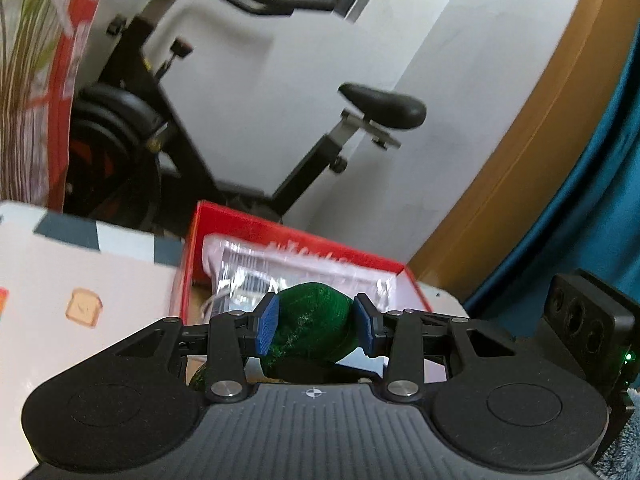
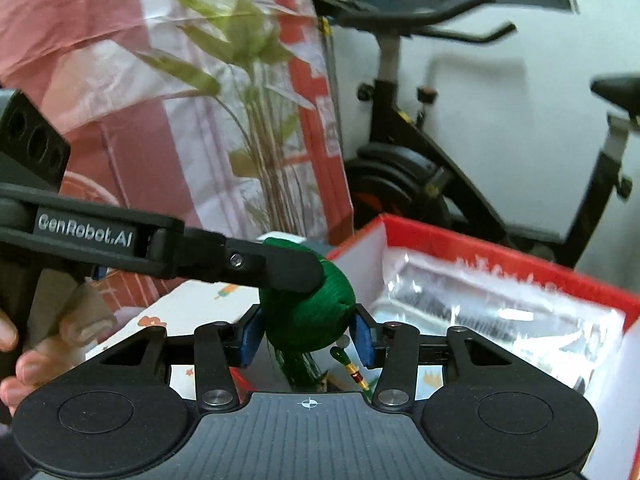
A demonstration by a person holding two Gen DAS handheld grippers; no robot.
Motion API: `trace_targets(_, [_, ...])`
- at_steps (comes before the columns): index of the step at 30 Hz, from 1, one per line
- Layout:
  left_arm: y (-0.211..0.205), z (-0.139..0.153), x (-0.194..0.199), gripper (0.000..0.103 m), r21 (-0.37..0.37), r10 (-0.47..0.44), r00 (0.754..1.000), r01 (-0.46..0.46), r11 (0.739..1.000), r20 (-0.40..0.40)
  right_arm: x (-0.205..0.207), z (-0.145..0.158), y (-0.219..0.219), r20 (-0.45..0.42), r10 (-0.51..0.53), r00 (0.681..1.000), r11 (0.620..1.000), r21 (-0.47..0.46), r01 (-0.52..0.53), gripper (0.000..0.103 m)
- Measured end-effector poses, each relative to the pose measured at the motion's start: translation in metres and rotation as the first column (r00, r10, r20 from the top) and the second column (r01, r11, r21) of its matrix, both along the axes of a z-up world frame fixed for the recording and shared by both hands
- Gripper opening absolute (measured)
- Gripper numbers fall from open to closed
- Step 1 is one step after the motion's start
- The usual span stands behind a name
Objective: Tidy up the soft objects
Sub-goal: 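Lower the green ball into the red box and open both grippers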
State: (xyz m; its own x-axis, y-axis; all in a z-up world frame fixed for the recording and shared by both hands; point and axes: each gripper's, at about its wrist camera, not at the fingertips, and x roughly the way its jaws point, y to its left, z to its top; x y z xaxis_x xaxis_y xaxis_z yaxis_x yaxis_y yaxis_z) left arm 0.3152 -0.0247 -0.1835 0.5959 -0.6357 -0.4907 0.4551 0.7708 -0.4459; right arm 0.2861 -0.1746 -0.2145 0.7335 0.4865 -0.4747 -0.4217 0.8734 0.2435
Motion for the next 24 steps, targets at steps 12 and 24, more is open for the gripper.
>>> trace_targets(12, [-0.006, -0.026, 0.008, 0.056, 0.075, 0.042, 0.999, -0.040, 0.996, -0.024, -0.006, -0.019, -0.029, -0.054, -0.161, 0.985, 0.987, 0.006, 0.161, 0.062])
trace_targets(24, [-0.004, 0.006, -0.032, 0.100, 0.242, 0.129, 0.976, -0.170, 0.955, 0.178, -0.054, -0.014, -0.054, 0.006, -0.264, 0.965, 0.964, -0.031, 0.264, 0.103])
